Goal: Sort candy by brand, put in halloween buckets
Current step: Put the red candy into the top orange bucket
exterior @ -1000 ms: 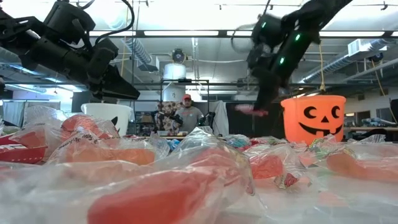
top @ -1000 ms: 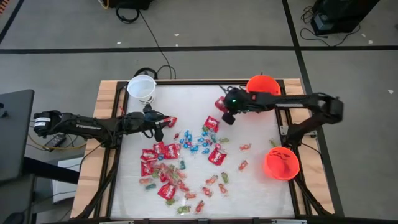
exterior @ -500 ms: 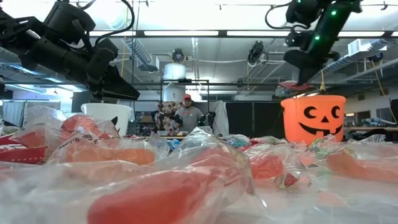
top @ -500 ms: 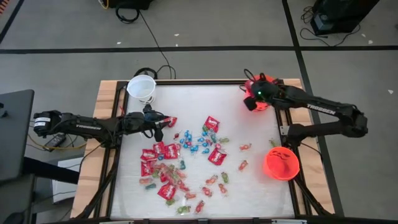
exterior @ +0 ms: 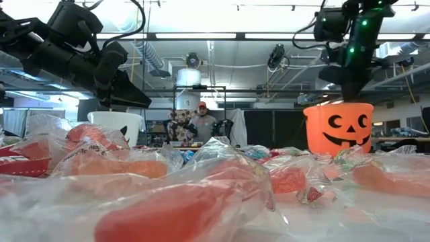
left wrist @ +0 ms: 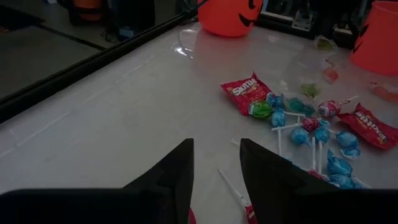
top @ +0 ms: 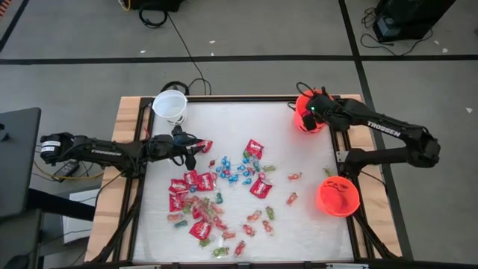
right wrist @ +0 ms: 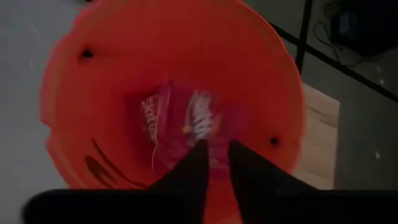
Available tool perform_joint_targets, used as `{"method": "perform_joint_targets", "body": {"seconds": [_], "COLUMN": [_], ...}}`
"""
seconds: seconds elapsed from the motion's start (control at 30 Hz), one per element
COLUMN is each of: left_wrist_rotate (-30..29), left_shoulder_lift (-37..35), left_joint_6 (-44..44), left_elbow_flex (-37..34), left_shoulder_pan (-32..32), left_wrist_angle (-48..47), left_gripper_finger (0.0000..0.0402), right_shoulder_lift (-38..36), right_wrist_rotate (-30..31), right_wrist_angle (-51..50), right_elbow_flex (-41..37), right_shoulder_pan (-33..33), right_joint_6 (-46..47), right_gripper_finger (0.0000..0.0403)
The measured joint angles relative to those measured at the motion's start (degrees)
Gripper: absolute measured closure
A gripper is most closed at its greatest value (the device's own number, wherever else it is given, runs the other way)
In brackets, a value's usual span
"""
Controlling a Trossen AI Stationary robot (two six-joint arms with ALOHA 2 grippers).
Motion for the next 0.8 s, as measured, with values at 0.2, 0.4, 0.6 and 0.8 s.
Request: {"method": "perform_joint_targets", "body": {"seconds": [0.2,0.4,0.6,0.8], "left_wrist_rotate": [0.0,0.0,0.0,0.1], "left_shoulder_lift": [0.0,0.0,0.0,0.0], "left_joint_6": [1.3,1.5,1.5,1.5], "left_elbow_flex": [0.0,0.0,0.0,0.0], "left_shoulder_pan": [0.0,0.0,0.0,0.0], "left_wrist_angle": [0.1,0.5,0.5,0.5], "left_gripper_finger": [0.0263,0.0263,0.0263,0.0263], "right_shoulder_lift": [-1.1,6.9,19.6,28.7], "right_wrist_rotate": [-11.9,-20.6,-23.6,-25.2], "right_wrist_angle": [13.1,30.6,40.6,47.0], "right_elbow_flex": [-0.1,-2.6,-2.9,-2.9], "right_shoulder_pan": [5.5,14.9,19.9,21.3], "right_joint_6": [-9.1,-16.0,-16.7,-15.6], "right_gripper_finger": [0.0228,0.0216,0.0217,0.0217]}}
